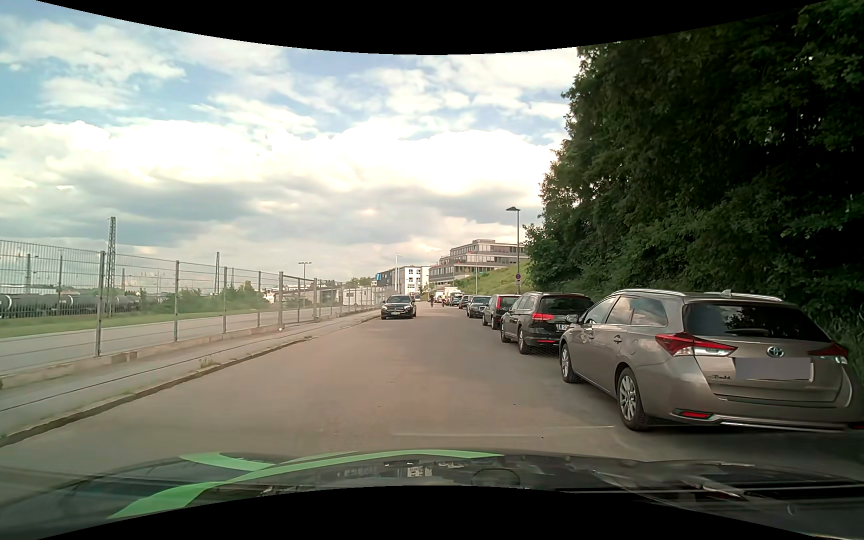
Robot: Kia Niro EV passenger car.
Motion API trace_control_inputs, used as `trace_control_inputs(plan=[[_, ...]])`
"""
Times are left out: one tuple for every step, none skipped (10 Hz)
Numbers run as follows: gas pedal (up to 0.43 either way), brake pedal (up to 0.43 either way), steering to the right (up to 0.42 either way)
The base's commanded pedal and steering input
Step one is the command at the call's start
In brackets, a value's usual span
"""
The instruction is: Follow the waypoints while adhering to traffic rules and regulations
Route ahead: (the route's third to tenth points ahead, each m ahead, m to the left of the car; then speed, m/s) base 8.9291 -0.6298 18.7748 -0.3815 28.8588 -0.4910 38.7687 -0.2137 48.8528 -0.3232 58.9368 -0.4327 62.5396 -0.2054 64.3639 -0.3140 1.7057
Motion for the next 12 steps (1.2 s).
trace_control_inputs(plan=[[0.028, 0.030, 0.065], [0.028, 0.000, 0.060], [0.020, 0.006, 0.056], [0.000, 0.018, 0.047], [0.000, 0.037, 0.041], [0.000, 0.049, 0.038], [0.000, 0.061, 0.036], [0.000, 0.073, 0.030], [0.000, 0.091, 0.021], [0.000, 0.098, 0.012], [0.000, 0.098, 0.006], [0.000, 0.098, 0.003]])
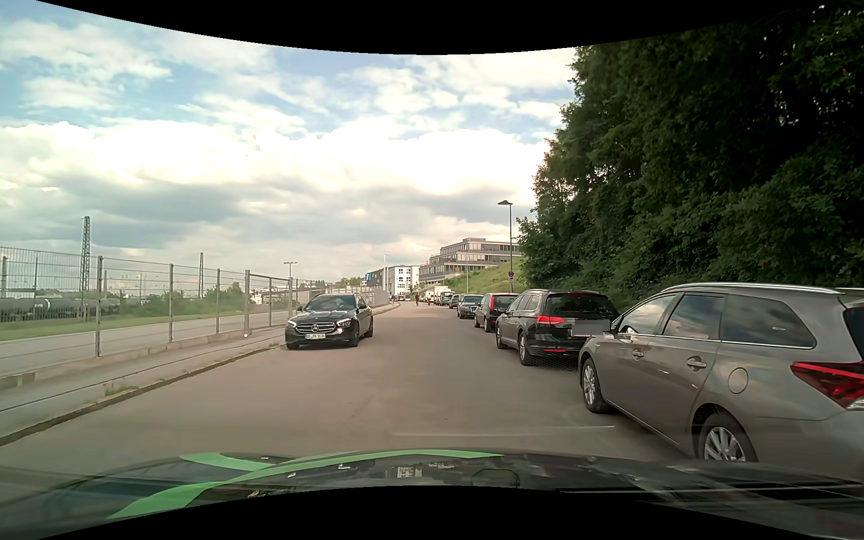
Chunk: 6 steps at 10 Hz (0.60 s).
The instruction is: Follow the waypoints while adhering to traffic rules and regulations
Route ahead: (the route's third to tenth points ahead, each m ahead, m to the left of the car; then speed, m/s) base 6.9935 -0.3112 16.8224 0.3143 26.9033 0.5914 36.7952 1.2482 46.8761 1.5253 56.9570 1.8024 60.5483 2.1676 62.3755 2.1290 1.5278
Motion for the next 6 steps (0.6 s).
trace_control_inputs(plan=[[0.000, 0.079, 0.003], [0.000, 0.043, 0.003], [0.000, 0.073, 0.003], [0.000, 0.085, 0.002], [0.000, 0.104, 0.002], [0.000, 0.122, 0.002]])
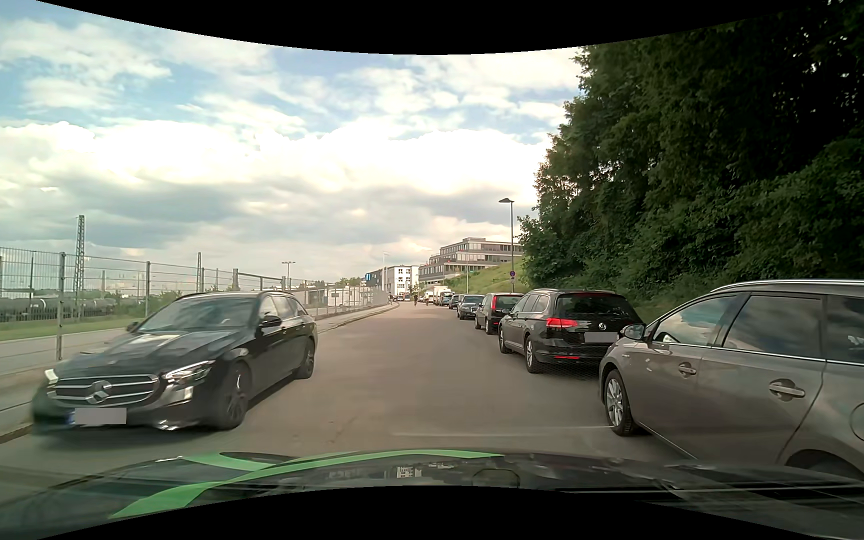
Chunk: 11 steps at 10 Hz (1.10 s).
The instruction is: Follow the waypoints while adhering to traffic rules and regulations
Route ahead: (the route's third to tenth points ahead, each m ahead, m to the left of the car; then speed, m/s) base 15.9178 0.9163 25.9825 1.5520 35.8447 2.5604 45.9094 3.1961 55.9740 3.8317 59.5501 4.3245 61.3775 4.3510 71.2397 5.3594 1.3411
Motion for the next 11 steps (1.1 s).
trace_control_inputs(plan=[[0.000, 0.134, 0.002], [0.000, 0.140, 0.002], [0.000, 0.134, 0.002], [0.000, 0.128, 0.002], [0.000, 0.128, 0.002], [0.000, 0.122, 0.002], [0.000, 0.098, 0.002], [0.000, 0.098, 0.002], [0.000, 0.104, 0.002], [0.000, 0.128, 0.002], [0.000, 0.134, 0.003]])
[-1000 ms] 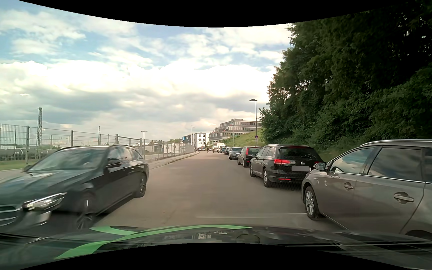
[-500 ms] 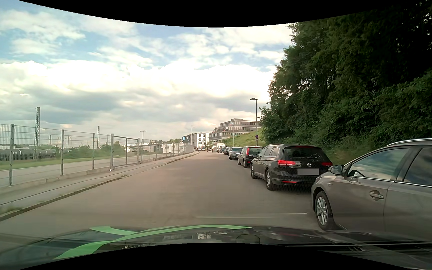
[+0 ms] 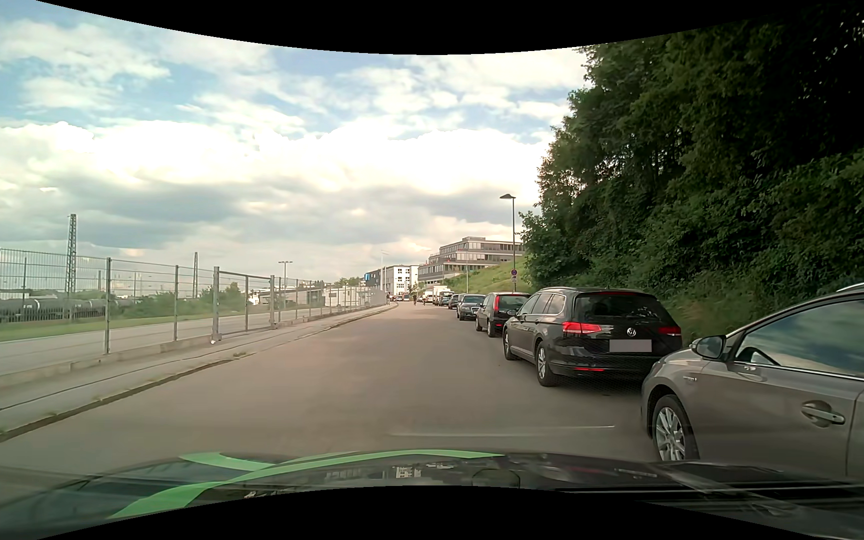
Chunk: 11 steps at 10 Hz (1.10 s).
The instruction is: Follow the waypoints while adhering to traffic rules and regulations
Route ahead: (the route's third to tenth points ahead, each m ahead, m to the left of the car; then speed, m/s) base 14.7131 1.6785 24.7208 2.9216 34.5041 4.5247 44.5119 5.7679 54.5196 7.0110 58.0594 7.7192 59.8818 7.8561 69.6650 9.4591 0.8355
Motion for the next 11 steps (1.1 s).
trace_control_inputs(plan=[[0.000, 0.134, 0.002], [0.000, 0.122, 0.003], [0.000, 0.116, 0.003], [0.000, 0.091, 0.003], [0.000, 0.079, 0.002], [0.000, 0.079, 0.003], [0.000, 0.104, 0.003], [0.000, 0.110, 0.002], [0.000, 0.110, 0.003], [0.000, 0.110, 0.002], [0.000, 0.110, 0.003]])
